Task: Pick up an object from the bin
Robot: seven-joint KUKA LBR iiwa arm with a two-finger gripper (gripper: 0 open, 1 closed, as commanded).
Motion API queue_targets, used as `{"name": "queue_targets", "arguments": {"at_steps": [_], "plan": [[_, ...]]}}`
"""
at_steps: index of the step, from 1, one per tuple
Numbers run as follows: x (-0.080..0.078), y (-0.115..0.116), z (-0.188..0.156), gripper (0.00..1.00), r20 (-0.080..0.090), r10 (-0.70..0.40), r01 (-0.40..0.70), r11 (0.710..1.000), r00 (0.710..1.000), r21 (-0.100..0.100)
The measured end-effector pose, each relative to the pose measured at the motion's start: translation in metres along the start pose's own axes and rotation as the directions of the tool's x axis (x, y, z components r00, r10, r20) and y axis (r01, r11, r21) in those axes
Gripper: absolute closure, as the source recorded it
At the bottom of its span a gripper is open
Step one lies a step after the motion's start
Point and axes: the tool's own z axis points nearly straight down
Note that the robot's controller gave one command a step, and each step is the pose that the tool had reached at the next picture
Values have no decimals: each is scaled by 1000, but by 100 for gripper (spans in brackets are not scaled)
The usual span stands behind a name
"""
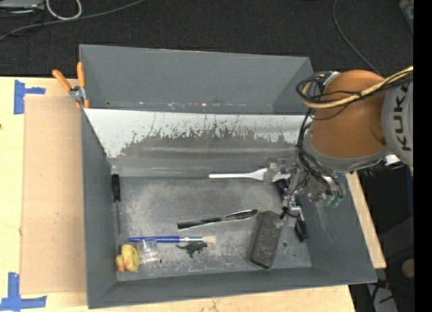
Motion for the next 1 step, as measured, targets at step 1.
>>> {"name": "queue_targets", "arguments": {"at_steps": [1], "plan": [[-2, 0, -4, 0, 8, -2, 2, 1000, 1000, 0]]}}
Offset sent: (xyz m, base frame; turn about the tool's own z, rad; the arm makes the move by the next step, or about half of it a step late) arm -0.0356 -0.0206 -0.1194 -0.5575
